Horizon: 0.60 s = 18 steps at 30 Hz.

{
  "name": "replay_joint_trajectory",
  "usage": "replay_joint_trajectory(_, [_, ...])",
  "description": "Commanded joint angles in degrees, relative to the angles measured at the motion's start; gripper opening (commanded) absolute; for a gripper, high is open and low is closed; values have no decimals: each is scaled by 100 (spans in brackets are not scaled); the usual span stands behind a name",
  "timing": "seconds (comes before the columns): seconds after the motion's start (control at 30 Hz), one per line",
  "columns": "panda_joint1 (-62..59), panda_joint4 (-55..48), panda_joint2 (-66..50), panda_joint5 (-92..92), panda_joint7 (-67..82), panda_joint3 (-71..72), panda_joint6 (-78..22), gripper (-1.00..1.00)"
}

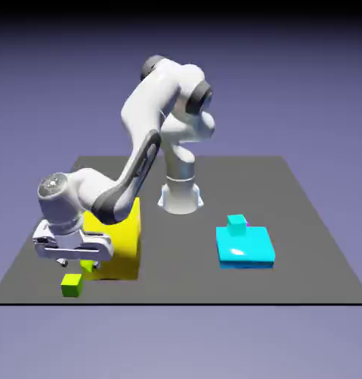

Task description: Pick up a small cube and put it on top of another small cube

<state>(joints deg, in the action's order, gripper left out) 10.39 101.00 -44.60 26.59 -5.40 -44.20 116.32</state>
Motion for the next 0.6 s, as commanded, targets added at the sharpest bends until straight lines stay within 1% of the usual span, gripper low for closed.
replay_joint_trajectory(0.0, [26,-161,-208,72,100,-119,-155,0])
replay_joint_trajectory(0.13, [130,-807,-1039,357,498,-594,-776,0])
replay_joint_trajectory(0.2, [137,-845,-1088,374,522,-622,-812,0])
replay_joint_trajectory(0.3, [9,-557,-1529,707,667,-283,-119,0])
replay_joint_trajectory(0.33, [9,-557,-1529,707,668,-282,-118,-100])
replay_joint_trajectory(0.37, [9,-557,-1529,707,668,-282,-118,-100])
replay_joint_trajectory(0.47, [137,-845,-1088,375,522,-622,-812,-100])
replay_joint_trajectory(0.5, [137,-845,-1088,374,522,-622,-812,-100])
replay_joint_trajectory(0.57, [215,-491,-676,118,429,-207,-740,-100])
